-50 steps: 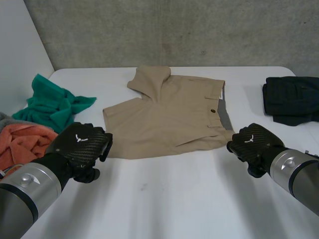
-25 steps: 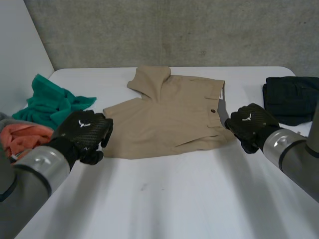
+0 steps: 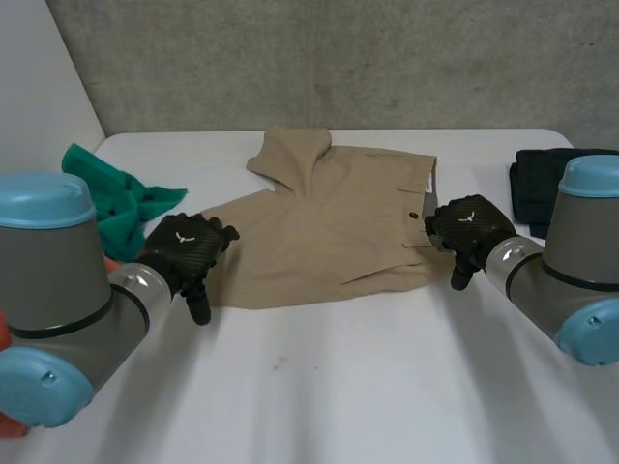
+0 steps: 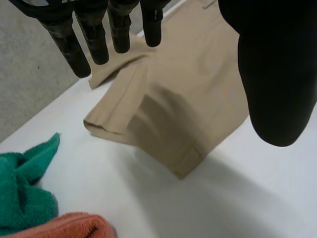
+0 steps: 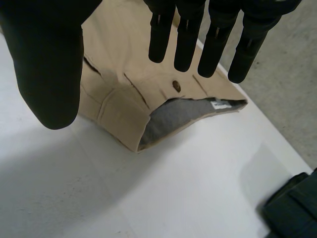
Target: Fold the laundry.
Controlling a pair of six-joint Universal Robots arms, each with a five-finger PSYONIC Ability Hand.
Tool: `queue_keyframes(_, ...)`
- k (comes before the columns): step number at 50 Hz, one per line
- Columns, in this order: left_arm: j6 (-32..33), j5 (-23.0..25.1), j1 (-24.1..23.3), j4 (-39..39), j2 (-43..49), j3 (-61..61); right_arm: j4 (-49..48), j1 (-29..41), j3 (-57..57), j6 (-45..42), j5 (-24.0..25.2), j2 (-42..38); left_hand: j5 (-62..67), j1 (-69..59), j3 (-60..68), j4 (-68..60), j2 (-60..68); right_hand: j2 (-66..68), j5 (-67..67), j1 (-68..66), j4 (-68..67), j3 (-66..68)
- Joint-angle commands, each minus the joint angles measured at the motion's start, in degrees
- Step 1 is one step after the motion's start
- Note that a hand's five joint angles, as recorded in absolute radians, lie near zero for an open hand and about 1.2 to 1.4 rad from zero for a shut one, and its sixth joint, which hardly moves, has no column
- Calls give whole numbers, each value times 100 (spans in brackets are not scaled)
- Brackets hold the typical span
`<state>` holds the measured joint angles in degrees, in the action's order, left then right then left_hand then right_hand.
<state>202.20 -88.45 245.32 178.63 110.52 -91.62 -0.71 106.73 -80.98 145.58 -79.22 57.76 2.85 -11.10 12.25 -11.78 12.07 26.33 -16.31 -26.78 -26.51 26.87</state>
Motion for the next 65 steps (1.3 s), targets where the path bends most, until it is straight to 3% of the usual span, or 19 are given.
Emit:
queue_keyframes(1, 39, 21, 130, 128, 549, 223, 158, -108, 443, -74, 135, -555, 593, -768, 653, -701, 671, 856, -858, -811, -838, 802)
queue_keyframes(10, 47, 170, 271, 260, 1173, 592, -157, -109, 645, -47, 267, -933, 1417, -1592, 1477, -1524, 1495, 1612, -1615, -1567, -1595, 1558)
queue_keyframes(14, 47, 214, 306, 278, 1349, 707, -386, -82, 601, 75, 293, -934, 2441, -2616, 2501, -2549, 2519, 3039, -3042, -2994, -3022, 2985)
queue_keyframes(17, 30, 267, 306, 348, 1402, 733, -553, -47, 549, 216, 328, -864, 4171, -4346, 4231, -4278, 4249, 5362, -5365, -5317, -5345, 5308)
queue_keyframes(20, -5, 276, 288, 541, 1323, 681, -641, -38, 452, 295, 372, -723, 6709, -6885, 6769, -6817, 6788, 5367, -5369, -5322, -5349, 5313)
queue_keyframes(29, -58, 223, 192, 919, 849, 365, -431, -29, 127, 129, 425, -275, 6715, -6890, 6775, -6822, 6793, 5367, -5369, -5322, -5349, 5313)
queue_keyframes(37, 12, 451, 191, 270, 50, -144, 351, -135, -207, -732, 608, 279, 6715, -6890, 6775, -6822, 6793, 5367, -5369, -5322, -5349, 5313)
queue_keyframes(43, 21, 584, 174, 207, -241, -470, 343, -135, -260, -698, 697, 323, 6715, -6890, 6775, -6822, 6793, 5367, -5369, -5322, -5349, 5313)
queue_keyframes(44, 21, 584, 174, 225, -233, -497, 335, -126, -251, -672, 671, 306, 6467, -6642, 6527, -6574, 6545, 5367, -5369, -5322, -5349, 5313)
queue_keyframes(45, 30, 592, 174, 303, -163, -532, 308, -126, -234, -628, 619, 262, 4100, -4275, 4159, -4207, 4178, 5367, -5369, -5322, -5349, 5313)
queue_keyframes(47, 39, 592, 183, 391, -40, -532, 264, -117, -216, -575, 566, 209, 2484, -2659, 2544, -2591, 2562, 5367, -5369, -5322, -5349, 5313)
queue_keyframes(65, 390, 127, 429, 603, 1261, 364, 44, -3, -199, -425, 363, 60, 2611, -2786, 2671, -2719, 2689, 5367, -5369, -5322, -5349, 5313)
